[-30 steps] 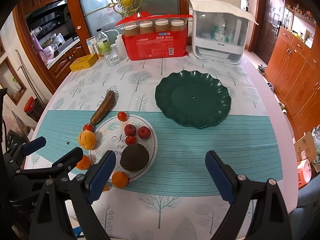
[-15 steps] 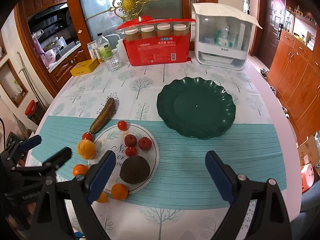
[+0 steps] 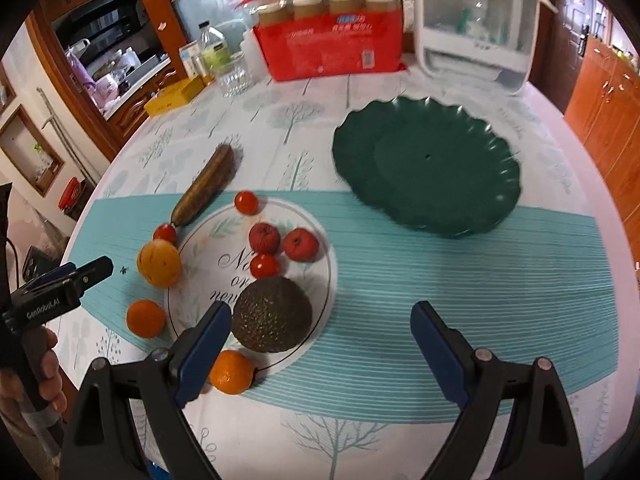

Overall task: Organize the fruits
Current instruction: 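Grasp the yellow melon-like fruit with the left tool while the right tool grasps the avocado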

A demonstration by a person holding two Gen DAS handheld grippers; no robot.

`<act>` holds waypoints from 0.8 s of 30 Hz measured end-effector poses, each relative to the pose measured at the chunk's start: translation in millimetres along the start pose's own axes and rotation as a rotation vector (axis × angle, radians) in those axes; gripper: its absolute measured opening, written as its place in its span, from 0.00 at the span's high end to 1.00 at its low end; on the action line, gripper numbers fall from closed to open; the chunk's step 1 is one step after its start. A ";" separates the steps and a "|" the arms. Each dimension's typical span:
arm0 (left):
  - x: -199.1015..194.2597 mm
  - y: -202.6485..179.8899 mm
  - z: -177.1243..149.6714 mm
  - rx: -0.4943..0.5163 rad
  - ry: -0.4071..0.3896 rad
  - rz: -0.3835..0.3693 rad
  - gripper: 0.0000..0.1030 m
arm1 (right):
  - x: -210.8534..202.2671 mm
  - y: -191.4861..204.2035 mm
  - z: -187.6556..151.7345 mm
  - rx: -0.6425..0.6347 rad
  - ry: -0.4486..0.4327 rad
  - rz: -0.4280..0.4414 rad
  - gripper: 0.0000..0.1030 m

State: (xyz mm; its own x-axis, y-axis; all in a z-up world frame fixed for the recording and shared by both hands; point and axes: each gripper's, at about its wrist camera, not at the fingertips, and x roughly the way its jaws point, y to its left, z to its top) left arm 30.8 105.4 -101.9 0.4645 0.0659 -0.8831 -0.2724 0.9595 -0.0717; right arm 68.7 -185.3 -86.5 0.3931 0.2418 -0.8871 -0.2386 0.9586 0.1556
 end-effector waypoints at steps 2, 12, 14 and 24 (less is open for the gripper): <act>9.8 -0.5 -0.5 -0.004 0.022 -0.015 0.02 | 10.3 1.4 -1.4 0.003 0.015 0.023 0.11; 56.0 -25.7 11.1 0.013 0.103 -0.058 0.04 | 59.0 9.6 0.1 0.025 0.116 0.088 0.11; 61.7 -30.4 13.3 0.015 0.111 -0.062 0.05 | 64.5 11.9 -1.0 0.026 0.132 0.094 0.11; 83.9 -38.7 16.6 0.007 0.167 -0.072 0.31 | 82.6 21.3 -7.1 0.009 0.173 0.113 0.21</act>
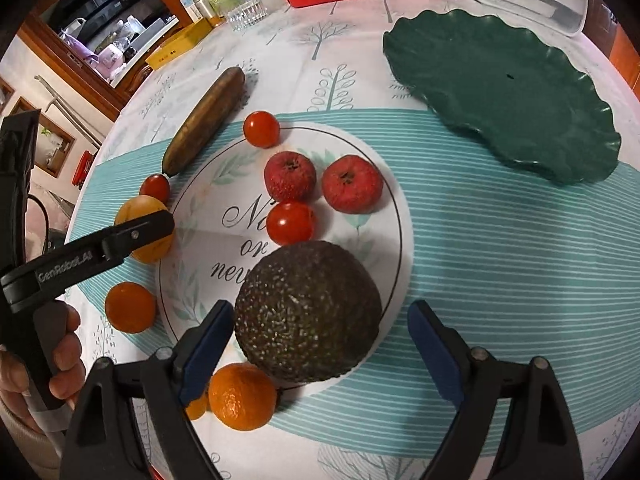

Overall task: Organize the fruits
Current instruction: 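Grasp the yellow melon-like fruit with the left tool while the right tool grasps the avocado, then carry both fruits onto the green plate and open both tools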

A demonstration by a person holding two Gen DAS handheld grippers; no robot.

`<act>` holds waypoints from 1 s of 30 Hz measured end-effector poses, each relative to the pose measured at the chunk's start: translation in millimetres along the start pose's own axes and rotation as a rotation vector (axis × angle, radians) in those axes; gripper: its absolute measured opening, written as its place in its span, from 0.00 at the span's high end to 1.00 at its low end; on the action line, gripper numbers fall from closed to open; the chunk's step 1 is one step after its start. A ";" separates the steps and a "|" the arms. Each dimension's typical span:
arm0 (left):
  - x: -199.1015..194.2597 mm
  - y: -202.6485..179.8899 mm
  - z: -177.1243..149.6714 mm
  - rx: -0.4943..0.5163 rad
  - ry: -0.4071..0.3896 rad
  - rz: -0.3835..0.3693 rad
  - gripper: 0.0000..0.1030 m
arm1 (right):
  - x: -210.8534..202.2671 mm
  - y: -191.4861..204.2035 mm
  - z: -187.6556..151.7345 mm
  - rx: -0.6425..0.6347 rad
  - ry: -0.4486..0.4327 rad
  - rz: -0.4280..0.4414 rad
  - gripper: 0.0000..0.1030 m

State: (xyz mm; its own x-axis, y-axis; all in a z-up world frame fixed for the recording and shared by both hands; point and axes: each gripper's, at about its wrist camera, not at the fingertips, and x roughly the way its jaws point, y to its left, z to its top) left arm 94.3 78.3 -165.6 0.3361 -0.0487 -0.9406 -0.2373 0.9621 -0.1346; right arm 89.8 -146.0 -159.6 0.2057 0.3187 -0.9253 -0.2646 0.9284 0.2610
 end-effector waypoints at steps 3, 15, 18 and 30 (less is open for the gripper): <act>3.8 -3.3 -0.1 0.009 0.015 -0.003 0.50 | 0.7 5.3 0.4 -0.020 0.004 0.022 0.34; -3.0 -9.2 -4.9 0.044 0.016 0.013 0.53 | -7.5 10.6 1.2 -0.053 -0.013 -0.014 0.37; -15.1 -18.9 -8.2 0.070 0.004 0.009 0.53 | -18.0 9.9 3.1 -0.057 -0.031 -0.016 0.38; -90.7 -100.5 9.8 0.263 -0.116 -0.095 0.53 | -78.9 -0.6 13.1 -0.065 -0.151 -0.044 0.39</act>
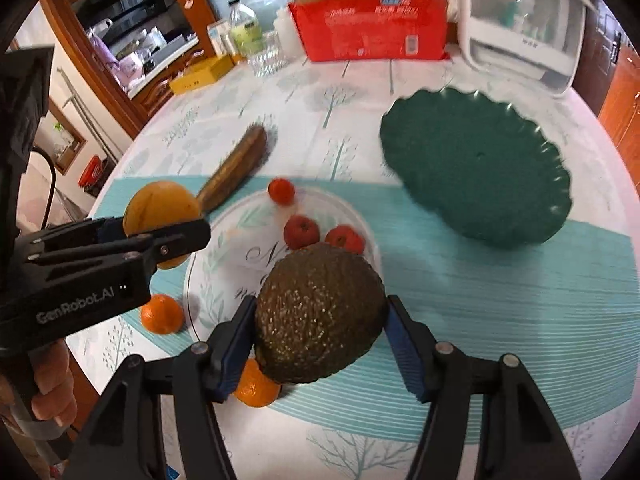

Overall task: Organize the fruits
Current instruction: 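Carry both fruits onto the green plate and open both tools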

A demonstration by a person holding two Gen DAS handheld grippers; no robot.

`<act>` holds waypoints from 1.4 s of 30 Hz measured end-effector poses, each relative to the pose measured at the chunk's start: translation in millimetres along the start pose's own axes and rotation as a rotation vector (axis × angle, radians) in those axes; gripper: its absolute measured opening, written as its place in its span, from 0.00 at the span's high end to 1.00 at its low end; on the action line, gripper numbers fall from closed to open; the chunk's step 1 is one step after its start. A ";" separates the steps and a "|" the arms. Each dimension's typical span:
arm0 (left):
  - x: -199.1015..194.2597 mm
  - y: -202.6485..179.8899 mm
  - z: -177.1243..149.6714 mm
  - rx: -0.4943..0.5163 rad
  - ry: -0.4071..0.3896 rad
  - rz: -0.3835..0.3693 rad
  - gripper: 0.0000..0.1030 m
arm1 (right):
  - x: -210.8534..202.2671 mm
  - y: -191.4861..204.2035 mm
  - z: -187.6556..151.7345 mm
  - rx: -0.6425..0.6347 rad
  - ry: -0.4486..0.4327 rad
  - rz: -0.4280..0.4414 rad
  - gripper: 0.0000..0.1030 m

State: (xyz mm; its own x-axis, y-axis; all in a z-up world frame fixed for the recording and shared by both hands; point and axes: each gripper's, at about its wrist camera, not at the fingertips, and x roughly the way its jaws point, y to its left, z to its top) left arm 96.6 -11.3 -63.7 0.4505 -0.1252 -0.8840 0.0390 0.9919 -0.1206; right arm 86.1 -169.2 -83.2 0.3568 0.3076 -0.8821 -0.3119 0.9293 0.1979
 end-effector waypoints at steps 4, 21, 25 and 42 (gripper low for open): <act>-17.9 -23.4 26.6 0.062 -0.053 -0.024 0.53 | -23.7 -16.2 18.4 0.023 -0.068 -0.034 0.39; 54.8 -114.1 139.6 0.205 -0.093 -0.046 0.53 | -0.1 -125.3 104.5 0.141 -0.155 -0.332 0.38; 97.8 -122.1 144.4 0.209 -0.033 -0.012 0.53 | 29.6 -149.9 103.5 0.156 -0.085 -0.347 0.38; 183.9 -131.6 133.1 0.188 0.134 0.017 0.45 | 71.8 -153.1 91.9 0.079 -0.002 -0.362 0.37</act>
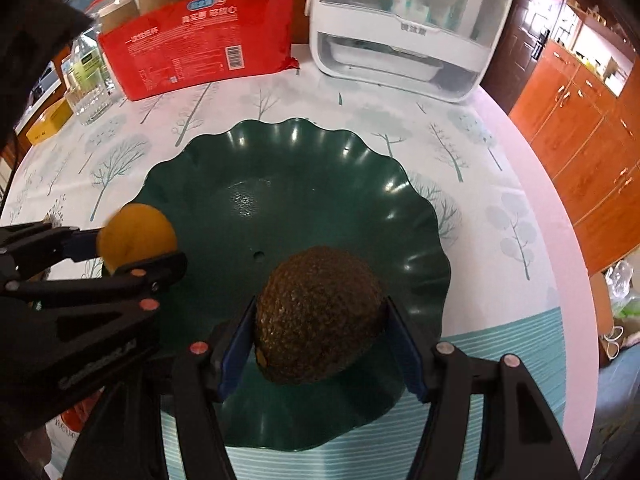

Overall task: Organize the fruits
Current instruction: 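Carry both fruits onto the green plate and open both tools, then move both open tools back toward the white plate of fruit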

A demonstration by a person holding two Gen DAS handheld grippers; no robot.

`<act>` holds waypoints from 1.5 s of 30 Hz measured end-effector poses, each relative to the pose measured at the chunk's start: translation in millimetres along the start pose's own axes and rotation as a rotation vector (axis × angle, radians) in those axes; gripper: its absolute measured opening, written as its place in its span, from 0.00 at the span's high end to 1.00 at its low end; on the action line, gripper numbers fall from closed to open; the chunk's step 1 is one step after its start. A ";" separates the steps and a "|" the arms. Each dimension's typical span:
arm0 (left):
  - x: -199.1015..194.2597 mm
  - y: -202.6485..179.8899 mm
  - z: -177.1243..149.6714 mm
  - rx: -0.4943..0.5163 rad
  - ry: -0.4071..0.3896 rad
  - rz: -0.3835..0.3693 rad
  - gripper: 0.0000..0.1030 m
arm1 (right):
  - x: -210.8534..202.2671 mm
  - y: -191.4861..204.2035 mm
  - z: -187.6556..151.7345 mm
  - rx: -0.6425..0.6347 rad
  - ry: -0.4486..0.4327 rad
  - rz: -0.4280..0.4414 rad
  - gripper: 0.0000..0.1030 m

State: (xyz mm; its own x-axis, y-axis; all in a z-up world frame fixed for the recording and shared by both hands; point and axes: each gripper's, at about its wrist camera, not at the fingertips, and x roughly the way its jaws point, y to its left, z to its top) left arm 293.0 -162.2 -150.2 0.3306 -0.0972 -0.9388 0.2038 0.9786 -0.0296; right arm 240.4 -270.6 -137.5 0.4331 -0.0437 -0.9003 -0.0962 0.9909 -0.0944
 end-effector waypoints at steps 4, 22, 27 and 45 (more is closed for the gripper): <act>-10.3 -0.3 1.9 0.006 -0.042 0.051 0.28 | -8.9 0.9 0.0 -0.018 -0.041 -0.020 0.37; -85.1 10.0 -5.6 -0.002 -0.187 0.004 0.18 | -61.6 -0.1 3.8 -0.017 -0.145 0.006 0.34; -122.5 13.6 -11.7 -0.015 -0.253 -0.030 0.18 | -92.9 4.0 4.1 -0.018 -0.185 0.019 0.34; -236.4 61.3 -92.1 -0.084 -0.355 0.009 0.18 | -197.6 46.6 -37.7 -0.090 -0.295 0.159 0.34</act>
State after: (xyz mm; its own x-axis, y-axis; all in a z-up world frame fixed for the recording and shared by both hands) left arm 142.5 -62.5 38.3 0.6341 -0.1314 -0.7620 0.1280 0.9897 -0.0641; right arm 116.5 -220.6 19.9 0.6456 0.1617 -0.7464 -0.2562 0.9665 -0.0122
